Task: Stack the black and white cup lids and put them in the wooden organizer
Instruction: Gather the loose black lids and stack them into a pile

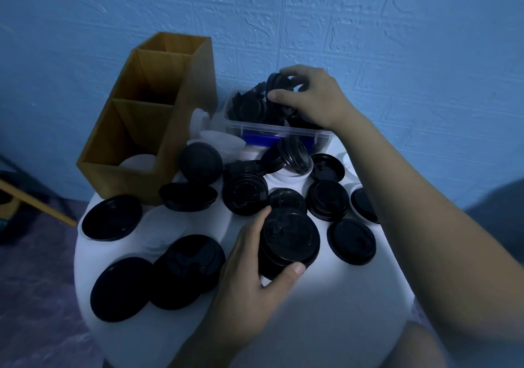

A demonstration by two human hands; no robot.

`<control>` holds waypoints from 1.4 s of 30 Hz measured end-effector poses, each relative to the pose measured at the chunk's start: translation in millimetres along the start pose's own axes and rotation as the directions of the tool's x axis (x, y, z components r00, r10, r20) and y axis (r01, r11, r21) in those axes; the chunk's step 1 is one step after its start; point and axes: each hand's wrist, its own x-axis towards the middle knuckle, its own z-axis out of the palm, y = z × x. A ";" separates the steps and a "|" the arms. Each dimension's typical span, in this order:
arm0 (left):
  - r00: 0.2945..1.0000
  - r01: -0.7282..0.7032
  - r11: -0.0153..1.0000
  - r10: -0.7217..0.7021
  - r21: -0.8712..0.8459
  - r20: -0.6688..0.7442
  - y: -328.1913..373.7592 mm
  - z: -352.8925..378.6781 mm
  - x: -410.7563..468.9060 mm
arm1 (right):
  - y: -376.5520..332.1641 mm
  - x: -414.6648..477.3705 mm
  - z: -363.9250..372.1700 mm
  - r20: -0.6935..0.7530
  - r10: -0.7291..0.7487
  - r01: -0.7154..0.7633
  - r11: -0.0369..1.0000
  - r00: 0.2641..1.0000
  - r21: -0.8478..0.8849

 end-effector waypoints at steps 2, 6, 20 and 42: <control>1.000 0.003 1.000 -0.003 0.012 -0.003 -0.1 0.2 1.1 | -6.8 -30.2 -5.0 0.027 -0.042 0.039 0.996 0.999 0.083; 1.000 0.002 1.000 -0.002 0.020 0.009 -1.9 0.9 2.8 | -8.1 -105.4 -6.9 0.166 -0.086 0.050 0.976 0.982 0.213; 1.000 -0.002 1.000 0.002 -0.018 -0.007 -5.1 2.3 2.5 | 23.9 -211.5 0.3 0.283 0.049 -0.142 0.938 0.958 0.318; 1.000 0.021 1.000 -0.021 -0.004 0.013 0.2 0.8 -3.6 | 33.9 -15.5 -4.4 -0.198 -0.012 -0.016 0.990 0.980 -0.143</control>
